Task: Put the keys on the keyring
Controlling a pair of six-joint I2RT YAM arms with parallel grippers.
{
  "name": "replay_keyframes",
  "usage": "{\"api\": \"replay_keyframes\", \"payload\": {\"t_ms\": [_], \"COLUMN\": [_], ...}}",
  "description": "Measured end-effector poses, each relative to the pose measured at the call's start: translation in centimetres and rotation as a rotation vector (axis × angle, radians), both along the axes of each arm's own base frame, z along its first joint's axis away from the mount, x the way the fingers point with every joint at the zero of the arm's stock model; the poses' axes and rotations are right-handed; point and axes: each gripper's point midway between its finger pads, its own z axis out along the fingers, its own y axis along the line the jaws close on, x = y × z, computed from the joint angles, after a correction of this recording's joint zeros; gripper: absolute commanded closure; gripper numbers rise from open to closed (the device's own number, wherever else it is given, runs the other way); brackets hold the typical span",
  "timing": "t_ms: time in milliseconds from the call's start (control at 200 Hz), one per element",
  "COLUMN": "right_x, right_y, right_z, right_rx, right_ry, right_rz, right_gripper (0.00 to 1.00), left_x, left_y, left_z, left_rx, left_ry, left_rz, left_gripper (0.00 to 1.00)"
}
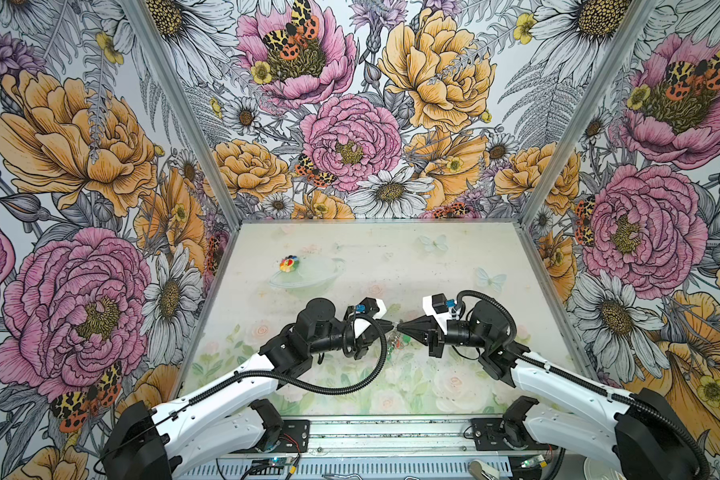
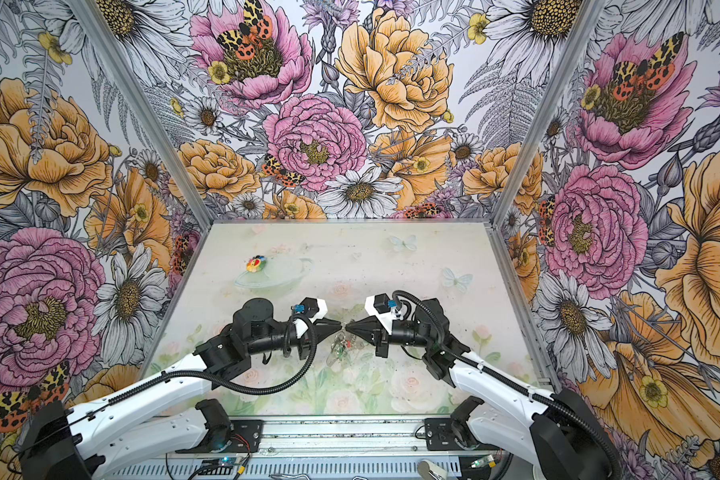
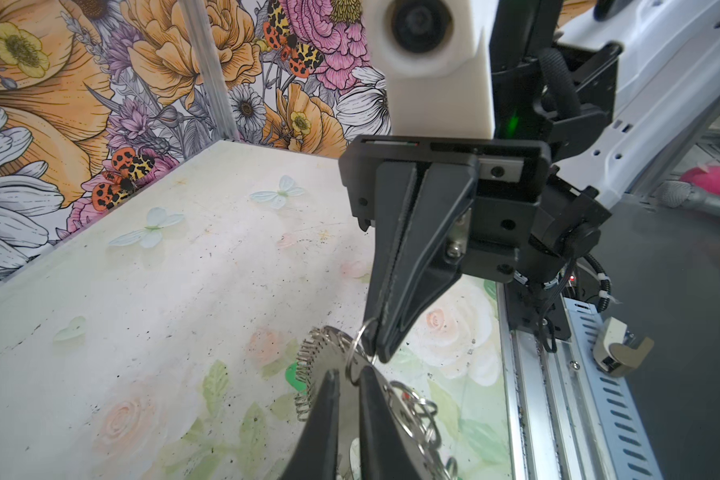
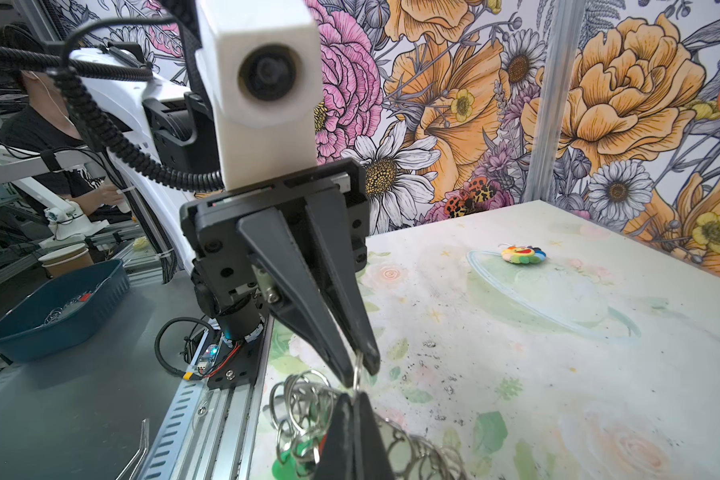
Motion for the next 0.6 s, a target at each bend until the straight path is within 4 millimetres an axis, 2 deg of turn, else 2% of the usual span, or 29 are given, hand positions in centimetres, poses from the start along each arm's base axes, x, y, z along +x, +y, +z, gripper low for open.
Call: {"api": "replay_keyframes", "payload": {"t_ms": [490,600], "right_x": [-1.3,-1.4], "right_y": [0.1,0.1], "right_z": [1.1,1.3], "right_rx": [0.033,0.039], "right_ry": [-0.043,-0.051], "right_rz": [0.071,0.08], "right_gripper": [1.0,1.0], "left_x": [-1.2,-1.5], "left_y": [-0.2,-0.2], "left_z": [0.1,0.3], "left_rx": [-0.041,-0.051], "left_ry": [0.04,0.042], "left_rz": [-0.087,-0.1], "left_gripper": [0.88,0.86]}}
